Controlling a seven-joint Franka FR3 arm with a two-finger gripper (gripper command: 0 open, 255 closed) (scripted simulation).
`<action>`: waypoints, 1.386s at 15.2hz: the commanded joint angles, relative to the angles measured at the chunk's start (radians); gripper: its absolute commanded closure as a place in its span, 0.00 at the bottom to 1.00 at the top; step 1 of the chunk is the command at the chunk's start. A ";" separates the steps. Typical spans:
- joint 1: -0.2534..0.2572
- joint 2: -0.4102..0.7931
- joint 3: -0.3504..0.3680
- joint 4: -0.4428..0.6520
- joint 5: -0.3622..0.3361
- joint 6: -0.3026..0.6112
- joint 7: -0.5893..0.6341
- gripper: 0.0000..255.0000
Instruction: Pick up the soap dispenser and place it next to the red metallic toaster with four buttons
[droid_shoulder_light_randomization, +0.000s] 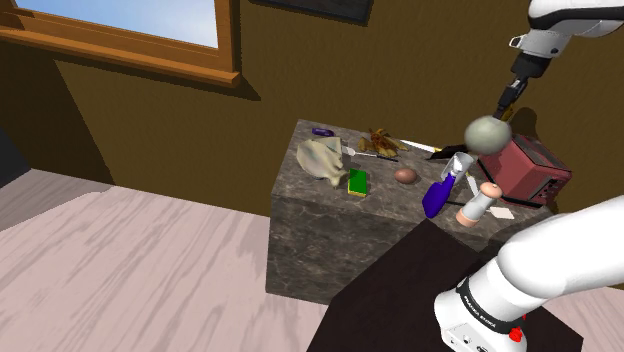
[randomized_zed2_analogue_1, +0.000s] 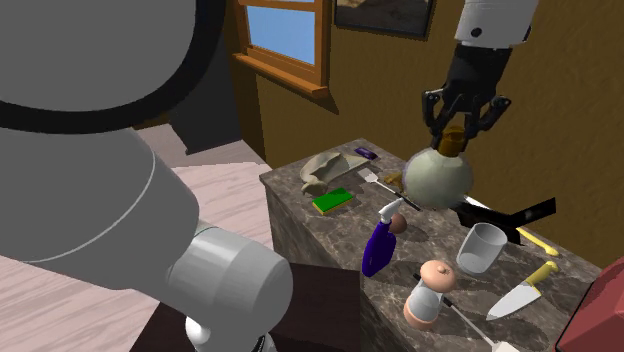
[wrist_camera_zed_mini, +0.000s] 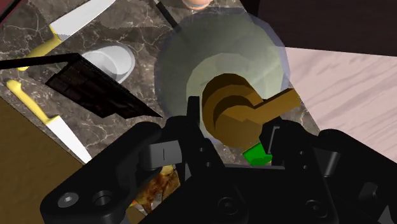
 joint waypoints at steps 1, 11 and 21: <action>-0.019 -0.004 -0.034 0.006 -0.015 -0.002 -0.051 1.00; -0.087 0.052 -0.225 0.088 -0.042 0.005 -0.313 1.00; -0.148 0.316 -0.494 0.282 0.126 0.024 -0.687 1.00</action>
